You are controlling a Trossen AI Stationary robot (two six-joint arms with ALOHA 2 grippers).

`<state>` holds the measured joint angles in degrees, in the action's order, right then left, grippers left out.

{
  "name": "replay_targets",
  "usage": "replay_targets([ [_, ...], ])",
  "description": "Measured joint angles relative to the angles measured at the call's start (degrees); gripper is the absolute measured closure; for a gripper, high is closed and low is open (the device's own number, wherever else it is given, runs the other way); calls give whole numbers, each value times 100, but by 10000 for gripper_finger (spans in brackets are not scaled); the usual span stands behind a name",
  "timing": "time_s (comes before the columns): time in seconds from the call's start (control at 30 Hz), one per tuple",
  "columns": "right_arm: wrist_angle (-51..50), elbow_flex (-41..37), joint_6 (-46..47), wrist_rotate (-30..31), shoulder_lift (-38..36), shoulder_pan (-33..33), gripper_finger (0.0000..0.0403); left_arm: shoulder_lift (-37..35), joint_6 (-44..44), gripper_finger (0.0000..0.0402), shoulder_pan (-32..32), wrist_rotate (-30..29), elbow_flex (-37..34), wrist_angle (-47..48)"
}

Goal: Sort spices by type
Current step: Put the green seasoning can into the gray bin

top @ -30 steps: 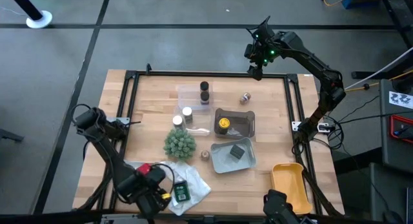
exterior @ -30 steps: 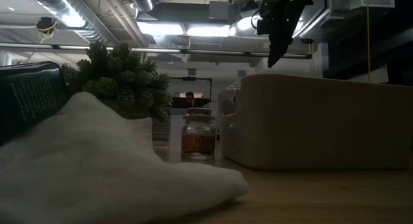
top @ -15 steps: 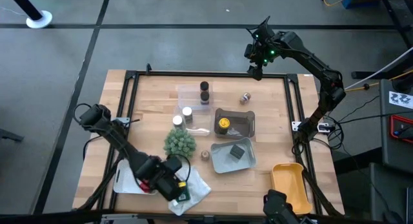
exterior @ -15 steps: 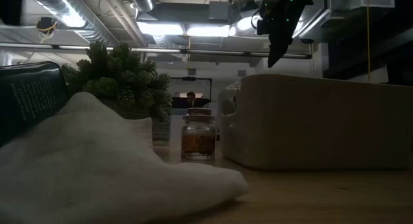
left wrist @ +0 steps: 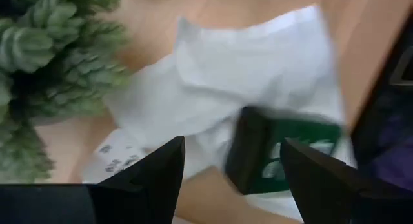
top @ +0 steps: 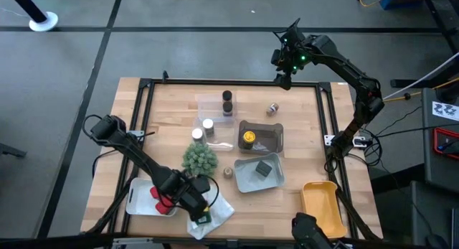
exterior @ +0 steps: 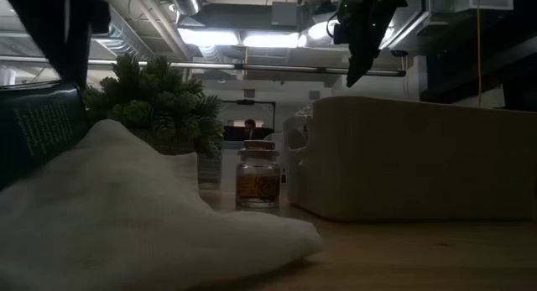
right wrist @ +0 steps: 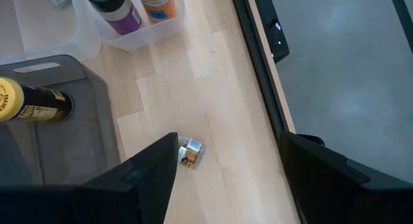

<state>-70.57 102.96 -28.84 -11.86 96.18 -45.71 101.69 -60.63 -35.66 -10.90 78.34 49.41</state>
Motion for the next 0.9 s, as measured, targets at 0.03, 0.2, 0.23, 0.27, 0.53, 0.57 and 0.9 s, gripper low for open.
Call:
replay_targets([
  [0.03,0,0,0,-45,0,0,136,0,77,164,0,2,-47,26],
  [0.2,-2,0,9,-177,-2,0,136,6,555,164,23,135,-318,-146],
  [0.23,-4,0,25,-178,0,0,136,9,616,164,37,215,-361,-209],
  [0.27,-4,0,36,-177,0,0,136,9,707,164,53,310,-397,-270],
  [0.53,-30,0,144,-177,0,0,136,9,1048,164,78,622,-642,-448],
  [0.57,-29,0,146,-177,-1,0,136,9,1058,164,86,672,-645,-444],
  [0.9,-28,0,160,-943,0,0,136,-2,1159,164,122,734,-646,-592],
])
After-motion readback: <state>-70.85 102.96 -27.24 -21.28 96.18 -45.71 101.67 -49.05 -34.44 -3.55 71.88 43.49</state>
